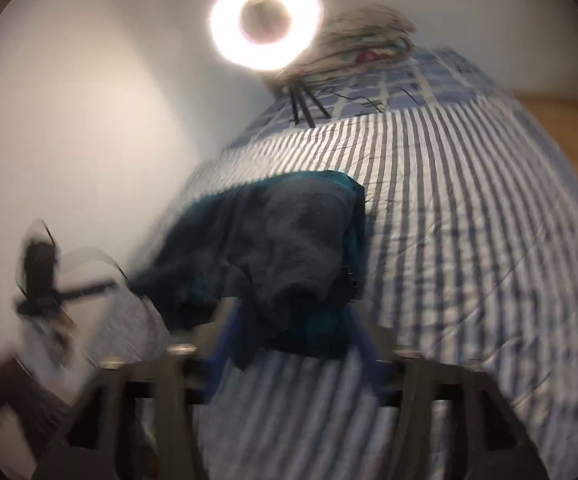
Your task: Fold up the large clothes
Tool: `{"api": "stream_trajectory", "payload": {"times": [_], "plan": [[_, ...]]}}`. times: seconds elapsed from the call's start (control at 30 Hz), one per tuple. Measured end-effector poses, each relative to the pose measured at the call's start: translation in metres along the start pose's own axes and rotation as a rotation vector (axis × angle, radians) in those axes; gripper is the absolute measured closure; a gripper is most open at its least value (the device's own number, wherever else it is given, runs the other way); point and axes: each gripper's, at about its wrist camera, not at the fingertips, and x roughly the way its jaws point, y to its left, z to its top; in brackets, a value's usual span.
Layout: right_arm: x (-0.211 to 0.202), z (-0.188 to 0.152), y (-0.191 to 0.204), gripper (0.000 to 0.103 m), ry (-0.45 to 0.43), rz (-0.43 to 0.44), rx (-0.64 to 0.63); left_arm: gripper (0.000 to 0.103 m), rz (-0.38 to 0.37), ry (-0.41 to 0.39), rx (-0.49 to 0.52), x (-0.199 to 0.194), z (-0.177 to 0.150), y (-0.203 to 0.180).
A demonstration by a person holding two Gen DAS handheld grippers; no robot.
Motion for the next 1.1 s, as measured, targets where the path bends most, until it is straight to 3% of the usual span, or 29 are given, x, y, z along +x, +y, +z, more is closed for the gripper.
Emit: {"api": "stream_trajectory", "payload": {"times": [0.03, 0.13, 0.27, 0.3, 0.33, 0.37, 0.4, 0.43, 0.6, 0.67, 0.77, 0.87, 0.93, 1.03, 1.1], "plan": [[0.006, 0.0, -0.001, 0.027, 0.01, 0.027, 0.037, 0.032, -0.057, 0.015, -0.1, 0.007, 0.004, 0.012], [0.035, -0.004, -0.002, 0.027, 0.051, 0.054, 0.114, 0.032, -0.118, 0.048, -0.286, 0.03, 0.008, 0.035], [0.067, -0.006, 0.006, 0.031, 0.087, 0.044, 0.122, 0.038, -0.151, 0.058, -0.373, 0.055, 0.01, 0.046], [0.076, -0.006, 0.009, 0.039, 0.104, 0.043, 0.121, 0.057, -0.148, 0.066, -0.365, 0.061, 0.01, 0.044], [0.082, -0.006, 0.01, 0.056, 0.116, 0.04, 0.12, 0.082, -0.12, 0.087, -0.337, 0.069, 0.011, 0.039], [0.09, -0.006, 0.012, 0.068, 0.138, 0.028, 0.119, 0.089, -0.081, 0.095, -0.303, 0.073, 0.012, 0.035], [0.095, -0.007, 0.014, 0.093, 0.159, 0.008, 0.116, 0.09, -0.039, 0.088, -0.269, 0.073, 0.012, 0.03], [0.097, -0.006, 0.015, 0.099, 0.164, 0.004, 0.113, 0.092, -0.016, 0.076, -0.237, 0.07, 0.012, 0.025], [0.054, -0.011, 0.028, 0.102, 0.133, 0.094, 0.1, 0.093, 0.009, 0.051, -0.117, 0.034, 0.005, 0.01], [0.041, -0.018, 0.028, 0.102, 0.133, 0.102, 0.089, 0.094, 0.052, 0.065, -0.075, 0.028, -0.003, 0.01], [0.048, -0.043, 0.018, 0.102, 0.185, 0.068, 0.1, 0.094, 0.099, 0.097, -0.063, 0.035, -0.018, 0.021], [0.08, -0.064, 0.003, 0.102, 0.253, -0.023, 0.112, 0.093, 0.166, 0.134, -0.067, 0.058, -0.03, 0.037], [0.088, -0.062, 0.004, 0.102, 0.258, -0.072, 0.073, 0.093, 0.175, 0.123, -0.063, 0.064, -0.033, 0.038], [0.086, -0.05, 0.011, 0.101, 0.265, -0.059, 0.047, 0.09, 0.181, 0.105, -0.019, 0.055, -0.028, 0.026], [0.072, -0.04, 0.023, 0.093, 0.269, -0.079, -0.004, 0.082, 0.175, 0.107, 0.01, 0.048, -0.021, 0.015]]}}
